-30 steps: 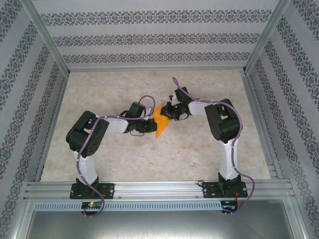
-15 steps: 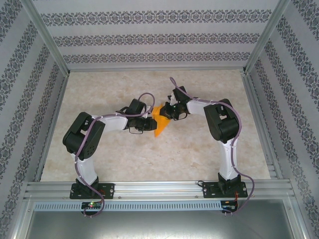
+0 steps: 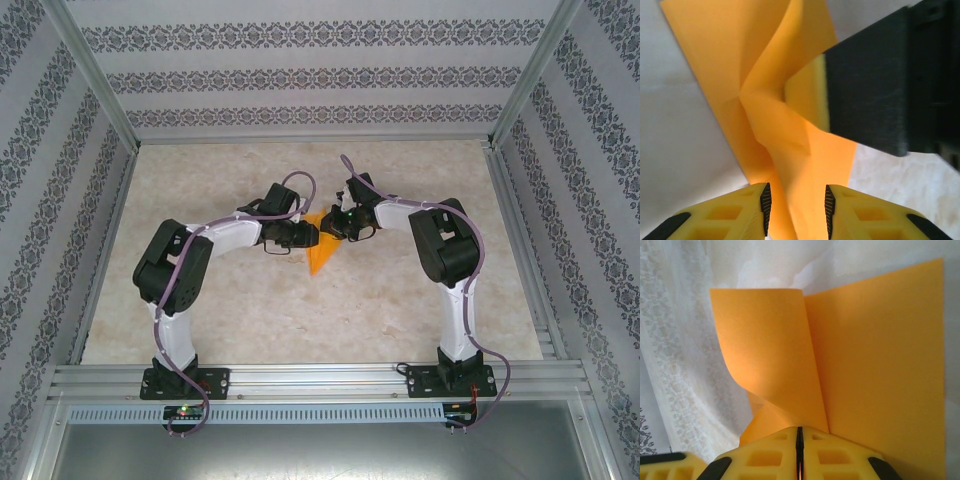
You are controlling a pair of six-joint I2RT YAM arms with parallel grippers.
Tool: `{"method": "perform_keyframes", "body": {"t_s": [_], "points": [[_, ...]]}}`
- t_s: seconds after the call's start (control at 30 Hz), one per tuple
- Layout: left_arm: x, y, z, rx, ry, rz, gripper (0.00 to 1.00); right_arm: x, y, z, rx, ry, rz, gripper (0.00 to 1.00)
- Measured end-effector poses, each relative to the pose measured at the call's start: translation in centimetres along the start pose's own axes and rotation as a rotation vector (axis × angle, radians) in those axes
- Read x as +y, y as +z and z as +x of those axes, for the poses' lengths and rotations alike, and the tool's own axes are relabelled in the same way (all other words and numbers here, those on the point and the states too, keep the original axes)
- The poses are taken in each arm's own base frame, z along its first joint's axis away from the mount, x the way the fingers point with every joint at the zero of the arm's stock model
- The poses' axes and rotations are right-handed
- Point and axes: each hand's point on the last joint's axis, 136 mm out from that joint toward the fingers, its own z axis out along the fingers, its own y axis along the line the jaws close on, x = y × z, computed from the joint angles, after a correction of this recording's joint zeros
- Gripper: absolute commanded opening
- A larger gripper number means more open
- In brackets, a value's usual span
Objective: Fold a paper plane with a square sheet of paper (pick it up from the middle)
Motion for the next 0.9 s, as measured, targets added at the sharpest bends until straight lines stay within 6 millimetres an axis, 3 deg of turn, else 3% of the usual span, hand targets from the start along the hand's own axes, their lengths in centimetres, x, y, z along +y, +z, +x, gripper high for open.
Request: {"method": "perform_keyframes", "body": {"t_s": [0.17, 0.53, 0.73, 0.9], "points": [[1.0, 1.2, 0.9, 0.051, -0.004, -0.027, 0.37, 0.0, 0.0, 0.0, -0.001, 0.0, -0.001, 0.1], [1.4, 1.7, 0.7, 0.065, -0.002, -0.029, 0.22, 0.0, 0.0, 0.0, -0.006, -0.002, -0.006, 0.1], [1.9, 1.7, 0.7, 0.07, -0.01, -0.032, 0.07, 0.0, 0.0, 0.0, -0.011, -0.006, -0.01, 0.1], [1.8, 1.7, 0.7, 0.072, -0.011, -0.026, 0.04, 0.1, -0.1, 0.0, -0.017, -0.008, -0.015, 0.11]]}}
